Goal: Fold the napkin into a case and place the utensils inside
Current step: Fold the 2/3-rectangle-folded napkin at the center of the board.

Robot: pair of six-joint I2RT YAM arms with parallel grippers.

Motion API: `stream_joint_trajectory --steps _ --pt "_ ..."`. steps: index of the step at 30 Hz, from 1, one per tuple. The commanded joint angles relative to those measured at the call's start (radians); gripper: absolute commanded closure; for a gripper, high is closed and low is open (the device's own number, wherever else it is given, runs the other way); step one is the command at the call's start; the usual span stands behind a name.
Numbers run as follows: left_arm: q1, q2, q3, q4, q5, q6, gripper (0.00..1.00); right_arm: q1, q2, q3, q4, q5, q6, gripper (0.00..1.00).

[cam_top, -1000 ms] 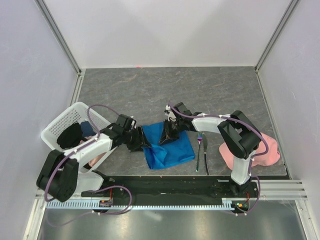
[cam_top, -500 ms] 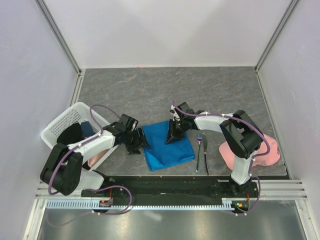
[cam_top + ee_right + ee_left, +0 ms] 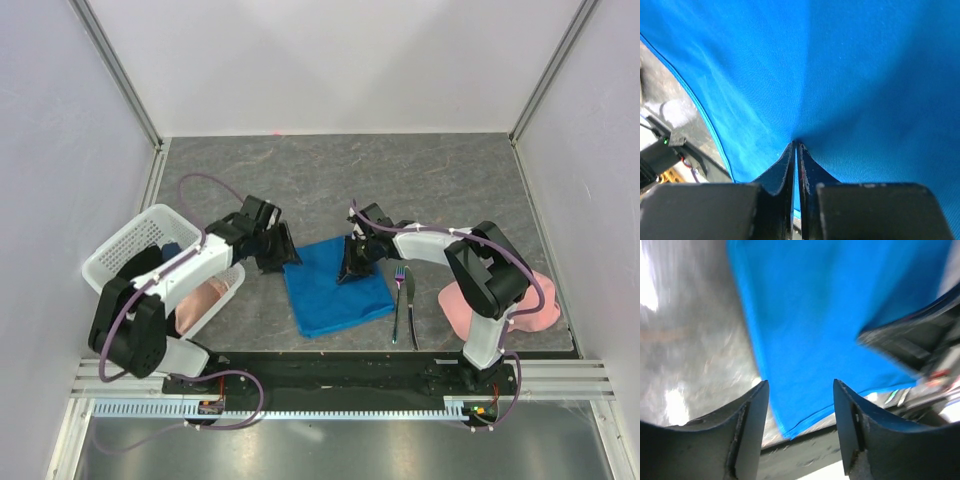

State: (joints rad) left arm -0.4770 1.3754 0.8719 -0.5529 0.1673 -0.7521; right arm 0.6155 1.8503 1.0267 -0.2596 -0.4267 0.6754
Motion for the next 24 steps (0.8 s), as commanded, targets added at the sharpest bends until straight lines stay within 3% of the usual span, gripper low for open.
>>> stream_joint_trajectory --steps 1,6,10,13,20,24 --pt "0.035 0.091 0.154 -0.015 -0.009 0.043 0.4 -0.049 0.049 0.063 -0.049 0.189 -0.109 0.89" --pt "0.101 0.142 0.282 -0.05 0.078 0.048 0.41 -0.034 0.061 0.243 -0.254 0.276 -0.235 0.86" --pt "0.194 0.111 0.331 -0.117 0.118 0.04 0.41 0.078 0.014 0.364 -0.394 0.359 -0.263 0.58" --pt "0.26 0.088 0.322 -0.163 0.12 0.051 0.41 0.197 0.01 0.417 -0.475 0.448 -0.267 0.43" --pt "0.316 0.071 0.282 -0.226 0.135 0.074 0.41 0.351 0.092 0.473 -0.518 0.482 -0.287 0.4" --pt "0.318 0.062 0.271 -0.232 0.143 0.066 0.41 0.374 0.151 0.512 -0.514 0.485 -0.28 0.39"
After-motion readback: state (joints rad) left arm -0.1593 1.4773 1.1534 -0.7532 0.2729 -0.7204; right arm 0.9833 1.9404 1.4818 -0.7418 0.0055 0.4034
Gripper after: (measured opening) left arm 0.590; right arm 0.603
